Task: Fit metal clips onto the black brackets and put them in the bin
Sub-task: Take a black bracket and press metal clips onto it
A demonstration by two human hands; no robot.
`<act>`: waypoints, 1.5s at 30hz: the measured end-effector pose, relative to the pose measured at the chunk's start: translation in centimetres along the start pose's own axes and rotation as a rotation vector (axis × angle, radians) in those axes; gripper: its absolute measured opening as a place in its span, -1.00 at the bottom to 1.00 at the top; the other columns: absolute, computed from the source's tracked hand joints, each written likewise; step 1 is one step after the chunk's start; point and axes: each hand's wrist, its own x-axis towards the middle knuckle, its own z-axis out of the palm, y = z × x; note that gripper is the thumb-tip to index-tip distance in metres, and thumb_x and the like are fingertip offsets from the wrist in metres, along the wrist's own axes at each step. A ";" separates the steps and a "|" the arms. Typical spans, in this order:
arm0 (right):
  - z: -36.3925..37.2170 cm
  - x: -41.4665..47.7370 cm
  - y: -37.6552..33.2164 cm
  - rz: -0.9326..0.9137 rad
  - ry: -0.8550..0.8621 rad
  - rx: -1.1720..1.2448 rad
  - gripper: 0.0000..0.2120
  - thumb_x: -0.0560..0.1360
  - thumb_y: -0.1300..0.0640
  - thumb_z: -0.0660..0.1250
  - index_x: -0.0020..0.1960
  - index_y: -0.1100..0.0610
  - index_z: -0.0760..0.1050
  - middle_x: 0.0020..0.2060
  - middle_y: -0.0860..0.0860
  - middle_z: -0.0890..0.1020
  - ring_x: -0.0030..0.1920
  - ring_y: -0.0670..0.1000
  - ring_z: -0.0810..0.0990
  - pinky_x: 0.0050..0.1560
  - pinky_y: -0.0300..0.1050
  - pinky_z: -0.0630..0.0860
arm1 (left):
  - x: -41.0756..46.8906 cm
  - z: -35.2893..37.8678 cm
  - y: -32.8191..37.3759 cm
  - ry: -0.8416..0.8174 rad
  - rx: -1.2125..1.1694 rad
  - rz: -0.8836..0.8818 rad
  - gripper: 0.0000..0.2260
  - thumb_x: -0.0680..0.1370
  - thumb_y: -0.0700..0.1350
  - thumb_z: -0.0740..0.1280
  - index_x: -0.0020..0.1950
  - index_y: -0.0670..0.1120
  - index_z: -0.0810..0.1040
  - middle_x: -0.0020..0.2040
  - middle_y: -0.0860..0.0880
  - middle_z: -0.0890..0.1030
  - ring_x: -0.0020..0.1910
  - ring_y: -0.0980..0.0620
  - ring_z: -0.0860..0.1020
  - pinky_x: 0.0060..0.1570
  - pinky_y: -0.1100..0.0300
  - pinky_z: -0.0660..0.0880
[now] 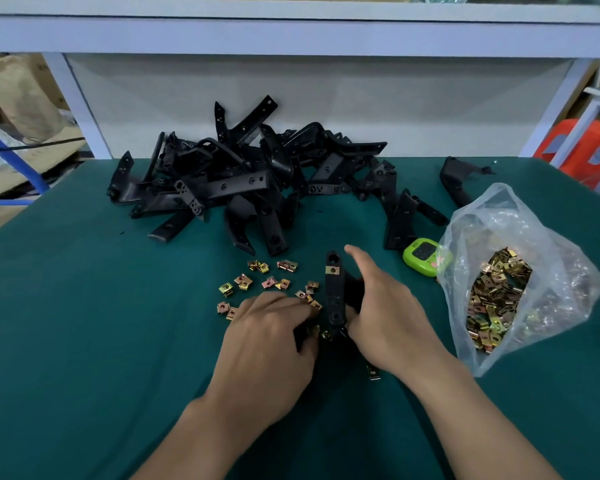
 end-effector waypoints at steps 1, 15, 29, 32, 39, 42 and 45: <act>0.1 0.1 0.1 0.004 0.014 -0.005 -0.18 0.50 0.03 0.41 0.59 -0.24 0.02 0.12 -0.13 0.55 0.06 0.06 0.56 0.04 0.09 0.49 | 0.0 0.1 0.3 0.013 0.013 0.035 -0.89 0.43 0.03 0.41 -0.08 0.10 0.68 -0.08 0.23 0.65 0.06 0.18 0.48 0.15 0.28 0.33; 0.6 0.3 0.9 0.003 0.080 -0.007 -0.36 0.44 0.05 0.44 0.45 -0.19 0.31 0.02 -0.14 0.63 0.00 0.05 0.59 -0.03 0.01 0.52 | 0.0 -0.3 1.4 0.187 -0.340 -0.288 -0.85 0.54 0.00 0.37 -0.23 0.07 0.63 -0.36 0.17 0.63 -0.34 0.16 0.57 -0.30 0.33 0.44; 0.9 0.2 0.4 -0.011 0.101 0.012 -0.47 0.39 -0.01 0.46 0.30 -0.24 0.39 -0.14 -0.22 0.63 -0.10 -0.01 0.61 -0.03 0.08 0.61 | 1.1 -0.9 -0.4 0.222 -0.645 -0.439 -0.70 0.49 -0.24 0.52 -0.13 0.22 0.74 -0.24 0.26 0.70 -0.24 0.28 0.67 -0.19 0.51 0.49; 1.0 0.3 0.7 -0.027 0.105 0.015 -0.54 0.38 0.00 0.45 0.22 -0.25 0.43 -0.20 -0.25 0.62 -0.16 -0.09 0.60 -0.14 0.01 0.60 | 0.9 -0.8 -0.6 0.247 -0.657 -0.448 -0.78 0.58 -0.20 0.41 -0.06 0.14 0.73 -0.27 0.16 0.70 -0.28 0.20 0.69 -0.22 0.45 0.52; 1.2 0.4 1.1 -0.040 0.093 0.011 -0.60 0.36 0.06 0.45 0.15 -0.23 0.49 -0.20 -0.29 0.62 -0.18 -0.22 0.56 -0.28 -0.28 0.43 | 0.9 -0.8 -0.1 0.255 -0.664 -0.458 -0.82 0.56 -0.12 0.46 -0.14 0.12 0.55 -0.30 0.14 0.71 -0.29 0.16 0.69 -0.21 0.26 0.58; 1.2 0.4 1.0 -0.038 0.095 0.006 -0.60 0.36 0.06 0.46 0.14 -0.23 0.50 -0.23 -0.30 0.61 -0.19 -0.31 0.53 -0.33 -0.39 0.34 | 0.8 -1.1 0.2 0.221 -0.618 -0.429 -0.86 0.53 -0.05 0.49 -0.17 0.08 0.57 -0.31 0.15 0.70 -0.29 0.15 0.67 -0.19 0.14 0.59; 1.2 0.5 1.0 -0.032 0.100 0.007 -0.60 0.37 0.07 0.46 0.13 -0.23 0.49 -0.23 -0.28 0.61 -0.21 -0.26 0.54 -0.33 -0.28 0.40 | 0.7 -1.5 0.4 0.181 -0.668 -0.442 -0.88 0.51 0.01 0.50 -0.20 0.13 0.61 -0.39 0.09 0.67 -0.41 0.16 0.63 -0.34 0.32 0.52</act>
